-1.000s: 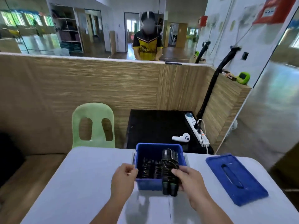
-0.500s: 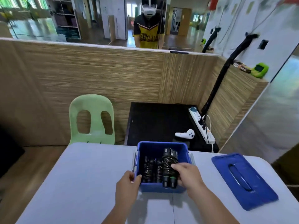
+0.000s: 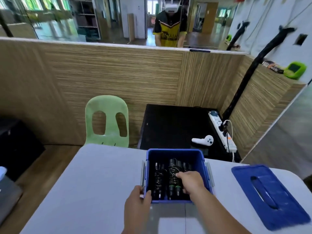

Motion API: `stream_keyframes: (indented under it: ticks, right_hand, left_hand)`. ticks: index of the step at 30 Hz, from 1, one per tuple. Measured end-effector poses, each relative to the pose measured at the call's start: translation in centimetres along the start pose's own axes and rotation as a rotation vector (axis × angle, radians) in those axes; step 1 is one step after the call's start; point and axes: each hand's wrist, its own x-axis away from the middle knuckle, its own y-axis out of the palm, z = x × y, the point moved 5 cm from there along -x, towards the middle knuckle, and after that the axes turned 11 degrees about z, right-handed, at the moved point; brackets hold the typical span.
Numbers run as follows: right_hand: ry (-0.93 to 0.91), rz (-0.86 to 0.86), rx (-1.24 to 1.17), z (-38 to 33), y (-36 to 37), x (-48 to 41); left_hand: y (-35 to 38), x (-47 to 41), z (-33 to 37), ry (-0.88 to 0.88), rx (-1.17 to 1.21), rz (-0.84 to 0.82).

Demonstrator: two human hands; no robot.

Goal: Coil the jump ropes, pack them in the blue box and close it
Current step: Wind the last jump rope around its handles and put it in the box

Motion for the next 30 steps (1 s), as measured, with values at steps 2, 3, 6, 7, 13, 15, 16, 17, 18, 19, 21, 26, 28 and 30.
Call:
stream_keyframes:
  ticks: [2,3,6,7,13,15,16,17,18,19,21,26,28,30]
  right_hand:
    - [-0.017,0.027,0.056,0.3,0.2,0.1]
    - [-0.028,0.038,0.075,0.3,0.3,0.1]
    - [-0.077,0.055,0.120,0.2,0.4,0.1]
    - [-0.083,0.046,0.126,0.2,0.5,0.1]
    - [-0.125,-0.016,0.241,-0.3,0.4,0.1]
    - [-0.163,-0.009,0.339,-0.7,0.0,0.3]
    - [-0.180,0.004,0.379,-0.9,-0.2,0.4]
    - [-0.190,0.013,0.397,-0.9,-0.3,0.5]
    - [-0.198,0.015,0.403,-0.9,-0.3,0.6]
    - [-0.206,0.012,0.405,-1.0,-0.2,0.7]
    - [-0.209,-0.005,0.402,-1.0,-0.1,1.0]
    - [-0.228,-0.011,0.378,-1.4,-0.4,1.4]
    - [-0.256,-0.005,0.388,-1.7,-0.5,1.5]
    - [-0.294,-0.002,0.406,-2.1,-0.8,1.6]
  left_hand:
    - [-0.1,0.2,-0.1,0.009,0.019,0.006]
    - [-0.1,0.3,0.0,0.017,0.023,0.006]
    - [0.0,0.1,-0.1,0.038,0.025,0.002]
    - [0.0,0.1,-0.1,0.045,0.025,0.000]
    - [0.1,0.1,-0.4,0.053,0.020,-0.002]
    - [0.0,0.2,-0.5,0.054,0.021,0.002]
    - [0.1,0.2,-0.6,0.056,0.020,0.003]
    - [0.1,0.2,-0.6,0.058,0.018,0.004]
    - [0.1,0.2,-0.7,0.059,0.014,0.005]
    - [0.1,0.1,-0.7,0.060,0.010,0.005]
    - [0.2,0.1,-0.9,0.063,0.009,0.004]
    - [0.3,0.1,-1.0,0.057,0.010,0.012]
    - [0.4,0.0,-1.0,0.053,0.007,0.015]
    - [0.4,0.1,-1.1,0.055,0.009,0.015]
